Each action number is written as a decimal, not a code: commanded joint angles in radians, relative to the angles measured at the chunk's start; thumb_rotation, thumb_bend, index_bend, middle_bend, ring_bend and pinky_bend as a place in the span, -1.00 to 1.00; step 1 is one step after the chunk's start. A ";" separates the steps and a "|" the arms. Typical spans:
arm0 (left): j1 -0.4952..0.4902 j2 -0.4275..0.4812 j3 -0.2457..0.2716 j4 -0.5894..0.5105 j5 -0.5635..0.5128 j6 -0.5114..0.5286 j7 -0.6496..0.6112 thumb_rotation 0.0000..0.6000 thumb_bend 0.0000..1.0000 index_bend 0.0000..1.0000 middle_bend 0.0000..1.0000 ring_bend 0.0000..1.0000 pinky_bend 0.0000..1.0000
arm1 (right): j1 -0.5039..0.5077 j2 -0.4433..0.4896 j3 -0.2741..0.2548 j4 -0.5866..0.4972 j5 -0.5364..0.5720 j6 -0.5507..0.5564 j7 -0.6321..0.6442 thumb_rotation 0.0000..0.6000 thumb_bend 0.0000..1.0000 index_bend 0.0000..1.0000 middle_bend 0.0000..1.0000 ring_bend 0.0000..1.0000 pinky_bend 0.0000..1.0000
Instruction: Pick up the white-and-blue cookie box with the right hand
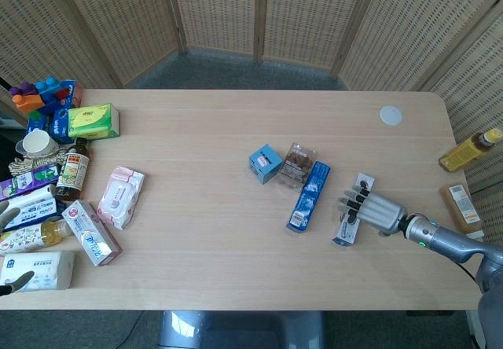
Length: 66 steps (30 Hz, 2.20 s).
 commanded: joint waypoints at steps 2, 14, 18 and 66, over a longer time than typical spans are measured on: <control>-0.003 -0.005 -0.001 -0.002 -0.005 -0.006 0.010 1.00 -1.00 -0.79 -1.00 -1.00 -1.00 | -0.001 -0.017 -0.018 0.029 0.002 0.005 0.027 1.00 -1.00 -0.64 -0.73 -1.00 -1.00; -0.002 -0.010 0.000 -0.006 -0.008 -0.009 0.024 1.00 -1.00 -0.79 -1.00 -1.00 -1.00 | -0.036 -0.087 -0.046 0.128 0.016 0.063 0.073 1.00 -1.00 -0.07 0.05 -0.55 -0.68; -0.002 -0.011 0.000 -0.006 -0.008 -0.008 0.026 1.00 -1.00 -0.79 -1.00 -1.00 -1.00 | -0.051 -0.098 -0.049 0.147 0.026 0.077 0.081 1.00 -0.94 -0.01 0.15 -0.44 -0.54; 0.016 0.009 0.017 0.007 0.075 0.043 -0.019 1.00 -1.00 -0.79 -1.00 -1.00 -1.00 | 0.080 0.525 0.202 -0.900 0.058 0.271 -0.399 1.00 -0.87 0.05 0.22 -0.39 -0.50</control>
